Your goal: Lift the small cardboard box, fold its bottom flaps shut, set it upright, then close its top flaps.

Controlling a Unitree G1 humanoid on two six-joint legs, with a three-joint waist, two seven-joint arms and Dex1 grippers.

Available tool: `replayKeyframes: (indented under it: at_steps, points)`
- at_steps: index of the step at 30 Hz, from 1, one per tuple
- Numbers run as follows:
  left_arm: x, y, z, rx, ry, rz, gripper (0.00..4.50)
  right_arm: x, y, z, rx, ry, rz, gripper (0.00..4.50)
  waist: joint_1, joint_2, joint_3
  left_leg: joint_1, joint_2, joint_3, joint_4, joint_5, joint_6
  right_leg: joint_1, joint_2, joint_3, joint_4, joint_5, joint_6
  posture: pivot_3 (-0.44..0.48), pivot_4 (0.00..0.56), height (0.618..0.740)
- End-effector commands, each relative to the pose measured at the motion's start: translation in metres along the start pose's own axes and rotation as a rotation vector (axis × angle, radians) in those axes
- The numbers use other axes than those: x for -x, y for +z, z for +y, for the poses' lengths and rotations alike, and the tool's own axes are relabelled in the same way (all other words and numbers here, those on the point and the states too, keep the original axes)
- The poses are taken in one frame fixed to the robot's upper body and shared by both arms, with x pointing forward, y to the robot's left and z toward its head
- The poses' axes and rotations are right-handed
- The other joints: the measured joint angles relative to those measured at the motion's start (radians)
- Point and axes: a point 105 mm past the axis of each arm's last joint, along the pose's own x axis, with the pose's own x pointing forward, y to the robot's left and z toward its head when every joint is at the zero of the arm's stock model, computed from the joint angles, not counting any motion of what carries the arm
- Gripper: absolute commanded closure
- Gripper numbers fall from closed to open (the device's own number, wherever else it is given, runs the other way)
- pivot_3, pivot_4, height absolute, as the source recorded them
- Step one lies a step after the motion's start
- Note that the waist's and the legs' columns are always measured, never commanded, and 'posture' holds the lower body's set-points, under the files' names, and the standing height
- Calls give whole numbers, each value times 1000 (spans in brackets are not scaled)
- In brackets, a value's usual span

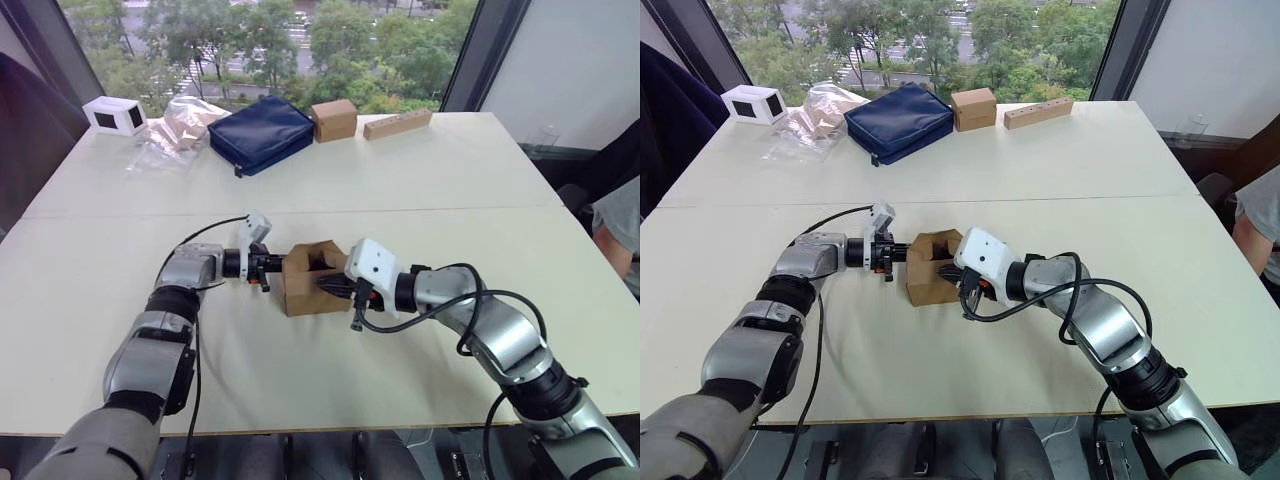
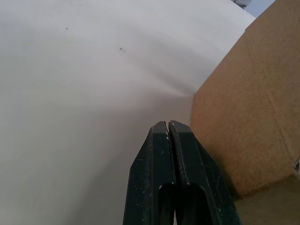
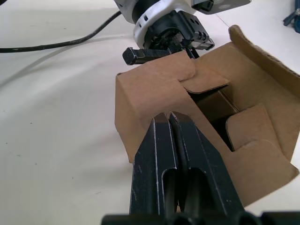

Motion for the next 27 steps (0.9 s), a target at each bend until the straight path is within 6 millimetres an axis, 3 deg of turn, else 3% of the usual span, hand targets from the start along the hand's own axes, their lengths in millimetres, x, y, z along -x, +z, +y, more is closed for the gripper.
replayKeyframes:
  at_steps: [1,8,11,14,19,27]
  points:
    - [11,14,7,-31,63,-55,4461,-2,6,-3,22,0,-25,4500,0,0,0,0,0,0,0,0,0,0,0,0,0,0,0,0,150,740]
    - [54,39,17,-84,175,-116,4461,-5,12,-6,22,7,-51,4500,-4,0,0,0,0,0,0,0,0,-1,0,0,0,0,0,0,150,740]
    - [75,55,-10,-130,119,-121,4461,-6,13,-7,22,6,-57,4500,-8,0,0,0,1,0,-1,0,0,-1,0,0,0,0,0,0,150,740]
    - [87,49,-50,-138,12,-55,4461,-6,13,-8,21,2,-61,4500,-8,1,0,0,5,0,-1,0,-1,-1,0,1,0,0,0,0,150,740]
    - [86,34,-82,-120,-44,0,4461,-7,9,-8,15,21,-52,4500,5,1,-1,0,6,0,-1,0,-1,1,-1,1,0,0,0,0,150,740]
    - [64,28,-94,-120,-53,-10,4461,-9,12,-8,28,33,-53,4500,-2,1,0,0,6,0,0,0,-1,1,0,1,0,0,0,0,150,740]
